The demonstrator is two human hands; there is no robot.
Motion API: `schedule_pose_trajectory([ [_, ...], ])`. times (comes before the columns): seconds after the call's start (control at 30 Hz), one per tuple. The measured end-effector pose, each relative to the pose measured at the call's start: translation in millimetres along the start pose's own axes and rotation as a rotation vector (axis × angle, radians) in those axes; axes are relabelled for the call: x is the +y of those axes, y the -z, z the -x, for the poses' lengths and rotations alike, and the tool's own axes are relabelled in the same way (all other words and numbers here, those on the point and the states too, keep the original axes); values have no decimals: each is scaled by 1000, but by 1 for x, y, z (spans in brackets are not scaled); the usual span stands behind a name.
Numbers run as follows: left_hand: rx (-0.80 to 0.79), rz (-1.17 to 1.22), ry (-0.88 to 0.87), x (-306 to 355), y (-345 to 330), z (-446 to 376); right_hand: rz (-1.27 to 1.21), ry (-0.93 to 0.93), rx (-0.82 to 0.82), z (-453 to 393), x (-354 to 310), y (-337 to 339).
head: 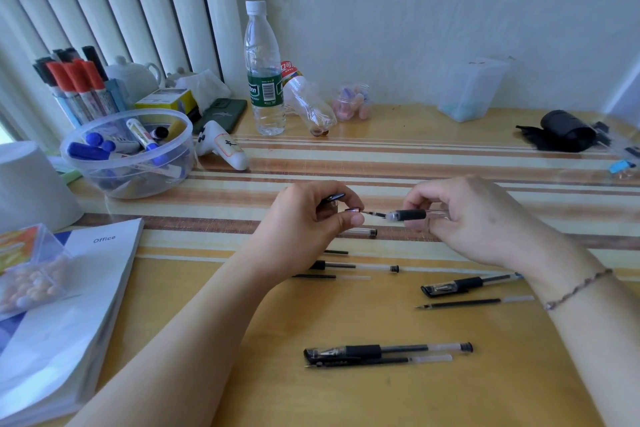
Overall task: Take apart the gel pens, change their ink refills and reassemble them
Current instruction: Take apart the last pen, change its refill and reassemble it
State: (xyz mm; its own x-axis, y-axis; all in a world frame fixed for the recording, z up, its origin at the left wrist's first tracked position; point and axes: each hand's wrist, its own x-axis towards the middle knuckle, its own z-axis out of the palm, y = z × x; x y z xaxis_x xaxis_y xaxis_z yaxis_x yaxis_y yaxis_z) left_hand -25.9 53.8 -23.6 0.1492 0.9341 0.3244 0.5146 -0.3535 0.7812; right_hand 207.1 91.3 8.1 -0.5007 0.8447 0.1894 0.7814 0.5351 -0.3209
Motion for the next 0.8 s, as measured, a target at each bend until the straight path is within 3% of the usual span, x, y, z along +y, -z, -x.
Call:
schedule_pose_trajectory([
  [0.23, -3, -72, -28, 2, -2, 3, 38, 17, 26, 2, -11, -1],
  [0.5, 17, -200, -69, 3, 4, 4, 21, 87, 165, 2, -18, -7],
  [0.6, 108, -204, -6, -3, 16, 1, -36, -164, 367, -1, 3, -1],
  [0.67, 178, -167, 34, -6, 22, -2, -50, -336, 376, -5, 23, 4],
  [0.8, 235, -105, 41, -6, 25, -4, 9, -244, 290, -2, 31, 2],
])
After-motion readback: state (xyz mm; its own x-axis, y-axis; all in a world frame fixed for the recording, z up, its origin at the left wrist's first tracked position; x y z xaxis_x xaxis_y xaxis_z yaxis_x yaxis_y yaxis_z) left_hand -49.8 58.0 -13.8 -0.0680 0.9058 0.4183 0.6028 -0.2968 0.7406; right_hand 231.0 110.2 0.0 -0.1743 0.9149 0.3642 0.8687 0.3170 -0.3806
